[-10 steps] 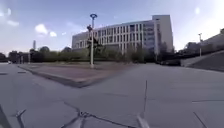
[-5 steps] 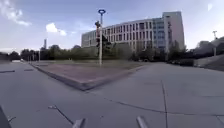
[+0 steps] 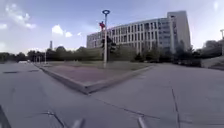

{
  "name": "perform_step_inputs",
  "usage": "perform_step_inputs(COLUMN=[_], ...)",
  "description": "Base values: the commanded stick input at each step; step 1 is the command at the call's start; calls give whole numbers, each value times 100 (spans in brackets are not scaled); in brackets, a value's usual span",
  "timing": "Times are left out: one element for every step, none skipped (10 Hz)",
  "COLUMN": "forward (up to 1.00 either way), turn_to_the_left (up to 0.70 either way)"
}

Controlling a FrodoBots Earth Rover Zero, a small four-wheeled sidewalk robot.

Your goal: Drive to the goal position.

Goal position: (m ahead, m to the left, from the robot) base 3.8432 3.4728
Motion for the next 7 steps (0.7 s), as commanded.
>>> perform_step_inputs(forward=[100, 100, 17, 0, 0, 0, 0], turn_to_the_left=[27, 27, 5, 0, 15, 34, 45])
